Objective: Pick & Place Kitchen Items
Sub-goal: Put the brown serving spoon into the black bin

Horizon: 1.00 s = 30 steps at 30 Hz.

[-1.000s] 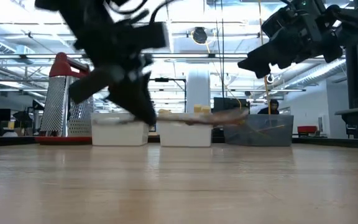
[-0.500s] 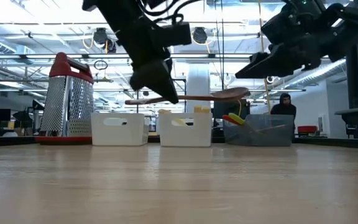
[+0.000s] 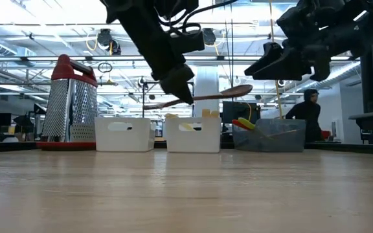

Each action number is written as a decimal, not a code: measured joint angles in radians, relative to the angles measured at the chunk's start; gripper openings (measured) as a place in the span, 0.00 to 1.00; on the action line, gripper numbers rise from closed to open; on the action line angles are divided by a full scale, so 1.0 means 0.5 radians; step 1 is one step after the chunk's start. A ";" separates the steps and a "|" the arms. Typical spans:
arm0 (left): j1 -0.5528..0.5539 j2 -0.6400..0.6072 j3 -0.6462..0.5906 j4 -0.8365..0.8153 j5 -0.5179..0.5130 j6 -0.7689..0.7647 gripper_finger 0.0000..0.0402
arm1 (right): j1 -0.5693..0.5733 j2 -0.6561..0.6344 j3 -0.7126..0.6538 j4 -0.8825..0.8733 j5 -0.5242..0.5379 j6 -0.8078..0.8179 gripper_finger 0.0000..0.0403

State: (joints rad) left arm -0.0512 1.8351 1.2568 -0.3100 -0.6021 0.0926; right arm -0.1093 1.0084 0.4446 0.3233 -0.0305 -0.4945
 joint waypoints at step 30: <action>0.500 -0.003 0.003 1.324 1.048 -0.626 0.08 | 0.125 0.105 0.000 0.288 0.797 1.043 0.49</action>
State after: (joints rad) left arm 0.1986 1.8338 1.2583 0.3519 -0.0780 -0.2205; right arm -0.0467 1.0607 0.4446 0.4671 0.3680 0.0272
